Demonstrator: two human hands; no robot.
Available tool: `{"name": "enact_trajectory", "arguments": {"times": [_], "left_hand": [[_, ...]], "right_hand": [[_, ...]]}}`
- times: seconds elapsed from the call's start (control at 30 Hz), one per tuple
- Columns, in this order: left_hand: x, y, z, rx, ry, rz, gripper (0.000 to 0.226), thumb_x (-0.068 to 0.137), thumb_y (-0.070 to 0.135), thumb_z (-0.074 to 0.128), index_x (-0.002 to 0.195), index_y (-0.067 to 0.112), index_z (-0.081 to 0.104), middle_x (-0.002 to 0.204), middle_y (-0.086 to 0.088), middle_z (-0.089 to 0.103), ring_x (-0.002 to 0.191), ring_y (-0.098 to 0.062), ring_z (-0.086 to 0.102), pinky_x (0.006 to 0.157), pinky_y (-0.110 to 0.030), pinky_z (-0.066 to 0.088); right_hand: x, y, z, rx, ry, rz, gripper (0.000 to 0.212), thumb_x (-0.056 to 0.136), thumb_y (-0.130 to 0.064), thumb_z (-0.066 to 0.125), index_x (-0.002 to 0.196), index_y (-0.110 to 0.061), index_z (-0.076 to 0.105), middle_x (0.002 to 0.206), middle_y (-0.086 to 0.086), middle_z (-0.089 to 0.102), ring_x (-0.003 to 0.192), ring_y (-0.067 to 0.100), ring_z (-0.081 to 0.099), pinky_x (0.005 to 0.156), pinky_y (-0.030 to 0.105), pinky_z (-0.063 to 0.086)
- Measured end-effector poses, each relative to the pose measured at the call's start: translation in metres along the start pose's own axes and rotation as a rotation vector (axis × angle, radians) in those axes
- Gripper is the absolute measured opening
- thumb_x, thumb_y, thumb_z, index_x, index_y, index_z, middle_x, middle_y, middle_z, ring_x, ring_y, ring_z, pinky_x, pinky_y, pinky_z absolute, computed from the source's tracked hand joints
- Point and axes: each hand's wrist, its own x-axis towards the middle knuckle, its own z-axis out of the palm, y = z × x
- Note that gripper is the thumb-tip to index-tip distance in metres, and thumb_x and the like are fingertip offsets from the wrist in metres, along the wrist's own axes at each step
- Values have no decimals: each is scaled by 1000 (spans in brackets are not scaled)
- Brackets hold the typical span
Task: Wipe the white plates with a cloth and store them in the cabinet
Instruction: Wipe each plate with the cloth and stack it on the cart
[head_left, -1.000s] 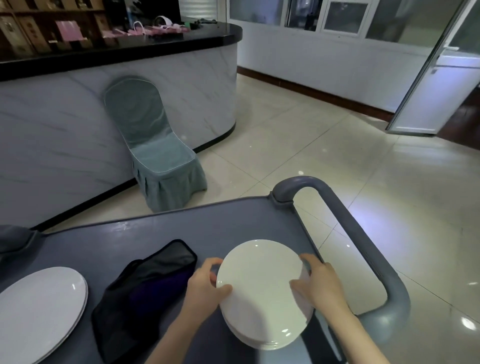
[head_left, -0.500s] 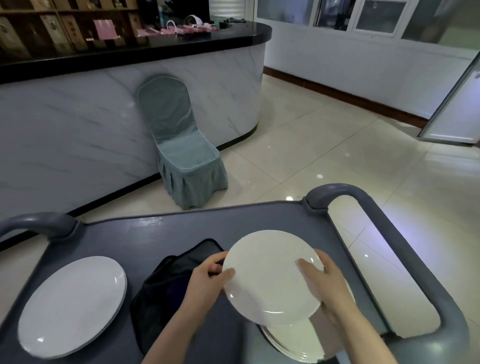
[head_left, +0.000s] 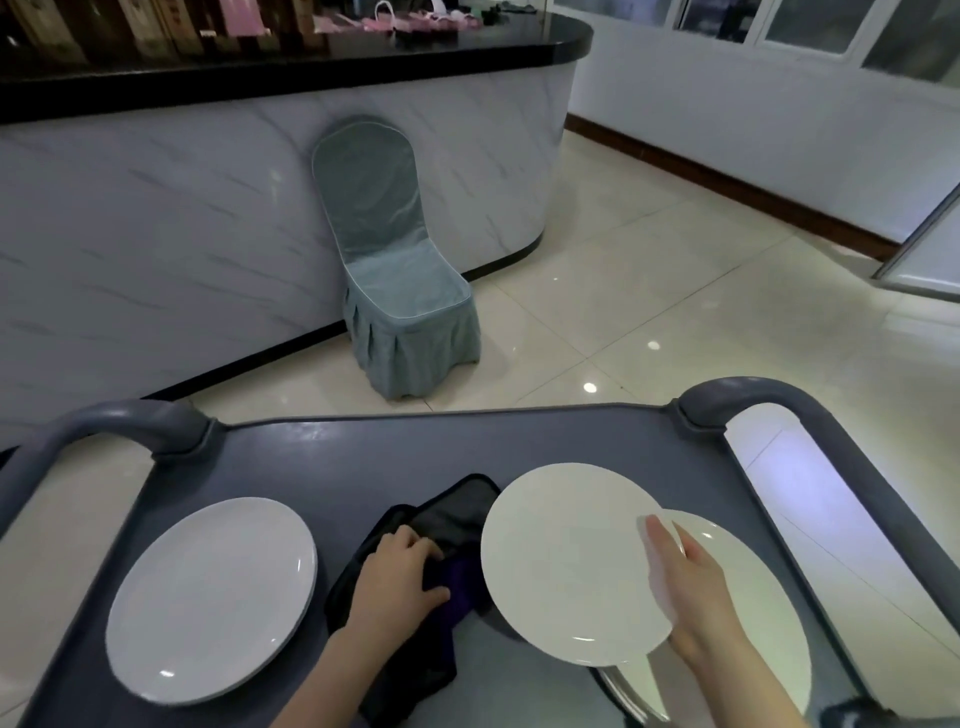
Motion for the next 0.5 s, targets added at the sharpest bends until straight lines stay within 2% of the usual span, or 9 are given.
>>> {"name": "enact_trajectory", "arguments": {"times": [0.1,0.2,0.33,0.43,0.5], "left_hand": [[5,-6,1,-18,46,29,18,83,36,69,93,27,56,97,13,48,93,-9,48,77,-22,42],[8,-5,-11,-391,108,-38,15,80,19,67,79,22,52,82,10,60,75,-13,55,66,-24,44],[10,8,-54,-863,137,-184,20,84,11,62,72,18,47,83,3,70,71,-19,59,66,-34,47],[0,33,-93,-1047,179,-88,23,83,14,59,68,24,45,81,-8,67,64,-18,53,60,-34,43],[-14,53,-110,-1122,64,89,21,76,18,57,66,30,43,86,-4,71,63,-15,54,57,-28,44]], "right_hand": [[-2,1,6,-3,32,9,16,95,-31,63,102,-19,72,96,-2,78,88,21,75,73,35,56],[-4,3,11,-40,66,23,17,96,-31,62,97,-19,74,95,0,78,90,26,74,78,39,57],[-14,3,19,-83,70,22,28,96,-38,59,81,-20,75,83,-2,77,75,22,72,65,32,57],[-15,5,32,-104,52,15,34,96,-39,57,80,-13,72,79,2,71,71,23,64,69,33,52],[-17,8,45,-106,38,-4,34,97,-35,57,79,-9,69,81,5,65,72,22,57,69,32,47]]}}
